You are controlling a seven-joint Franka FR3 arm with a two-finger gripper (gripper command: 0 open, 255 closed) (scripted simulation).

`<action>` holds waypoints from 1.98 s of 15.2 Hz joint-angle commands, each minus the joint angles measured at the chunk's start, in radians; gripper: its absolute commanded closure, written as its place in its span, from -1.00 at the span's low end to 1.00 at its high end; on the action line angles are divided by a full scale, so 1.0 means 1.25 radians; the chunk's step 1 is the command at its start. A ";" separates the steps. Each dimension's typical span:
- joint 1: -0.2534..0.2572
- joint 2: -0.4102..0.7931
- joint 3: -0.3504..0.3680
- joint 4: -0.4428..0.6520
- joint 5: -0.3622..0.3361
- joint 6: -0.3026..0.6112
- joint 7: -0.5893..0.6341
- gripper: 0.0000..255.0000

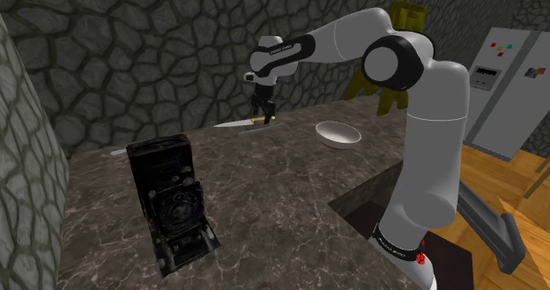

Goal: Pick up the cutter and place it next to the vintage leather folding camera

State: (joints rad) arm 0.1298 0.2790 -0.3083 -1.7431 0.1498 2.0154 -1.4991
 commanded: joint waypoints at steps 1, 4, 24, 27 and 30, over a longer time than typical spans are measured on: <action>0.000 0.013 0.003 -0.003 0.004 0.015 -0.010 -1.00; 0.000 0.024 0.006 -0.020 0.009 0.043 -0.013 -1.00; -0.001 0.035 0.008 -0.033 0.014 0.066 -0.016 1.00; 0.000 0.023 0.006 -0.017 0.008 0.039 -0.012 1.00; 0.001 0.012 0.004 0.001 0.003 0.010 -0.007 1.00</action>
State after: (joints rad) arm 0.1303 0.2971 -0.3032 -1.7505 0.1557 2.0400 -1.5109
